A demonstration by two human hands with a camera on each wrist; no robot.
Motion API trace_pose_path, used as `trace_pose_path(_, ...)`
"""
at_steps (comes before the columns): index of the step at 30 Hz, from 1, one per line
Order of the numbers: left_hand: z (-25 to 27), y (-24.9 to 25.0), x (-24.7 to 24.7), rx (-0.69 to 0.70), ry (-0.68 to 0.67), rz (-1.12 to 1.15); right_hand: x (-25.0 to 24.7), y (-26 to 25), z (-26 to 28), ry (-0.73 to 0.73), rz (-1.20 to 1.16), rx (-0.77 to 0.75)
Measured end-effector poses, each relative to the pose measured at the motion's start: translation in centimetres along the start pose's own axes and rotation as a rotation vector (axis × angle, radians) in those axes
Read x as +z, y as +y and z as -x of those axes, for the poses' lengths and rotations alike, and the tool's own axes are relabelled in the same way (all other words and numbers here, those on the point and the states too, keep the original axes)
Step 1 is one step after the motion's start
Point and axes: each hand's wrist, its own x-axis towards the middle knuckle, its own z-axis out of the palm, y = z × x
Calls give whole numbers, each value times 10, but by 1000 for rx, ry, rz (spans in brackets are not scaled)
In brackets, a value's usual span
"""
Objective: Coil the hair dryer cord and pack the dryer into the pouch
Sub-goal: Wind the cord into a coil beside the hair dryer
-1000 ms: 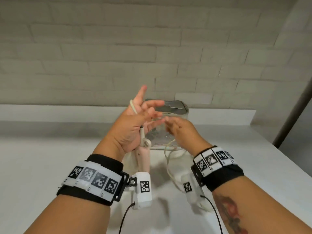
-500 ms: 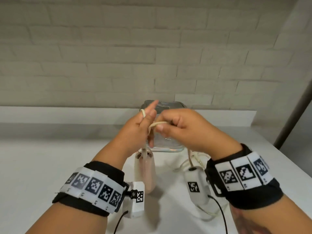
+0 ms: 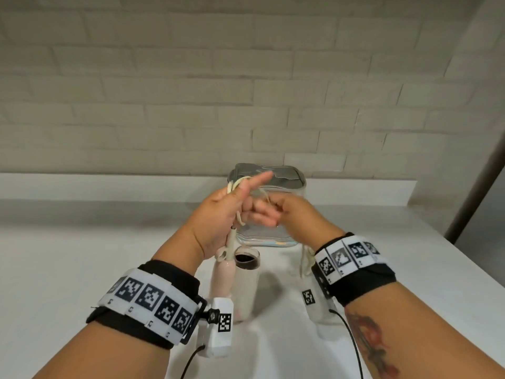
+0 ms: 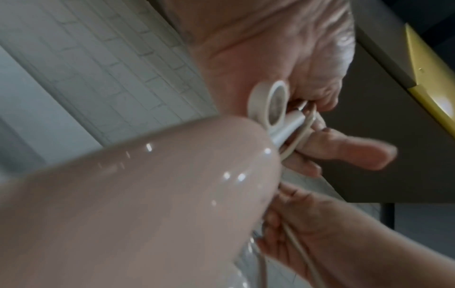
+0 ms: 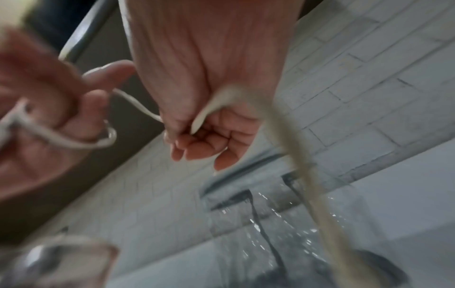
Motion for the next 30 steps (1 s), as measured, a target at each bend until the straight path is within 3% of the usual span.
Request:
trace_pose_path(2, -5, -5, -1, 42, 60, 76, 12, 4, 4, -137, 220, 100)
trace_pose_path(5, -11, -11, -2, 31, 172, 258, 27, 7, 19, -94, 534, -92)
trace_pose_path(7, -14, -14, -3, 25, 227, 291, 32, 3, 27, -70, 622, -208)
trace_pose_path(11, -18, -17, -4, -35, 239, -40, 21, -26, 33, 63, 689, -364)
trace_pose_path(15, -19, -9, -3, -89, 217, -332, -3, -45, 35, 254, 544, -467)
trace_pose_path(17, -17, -4, -4, -88, 210, -406, -13, -49, 34, 348, 342, -444)
trace_pose_path(19, -12, 2, -3, -119, 164, -452, -24, -53, 30, 343, 104, -342)
trace_pose_path(23, 1, 16, -4, -171, -77, -467, -48, -48, 25, -38, -202, -169)
trace_pose_path(26, 3, 12, -9, -214, -158, -374, -60, -34, 19, -150, -133, -91)
trace_pose_path(30, 3, 6, -15, -184, -174, -253, -47, -20, 6, 19, 216, -94)
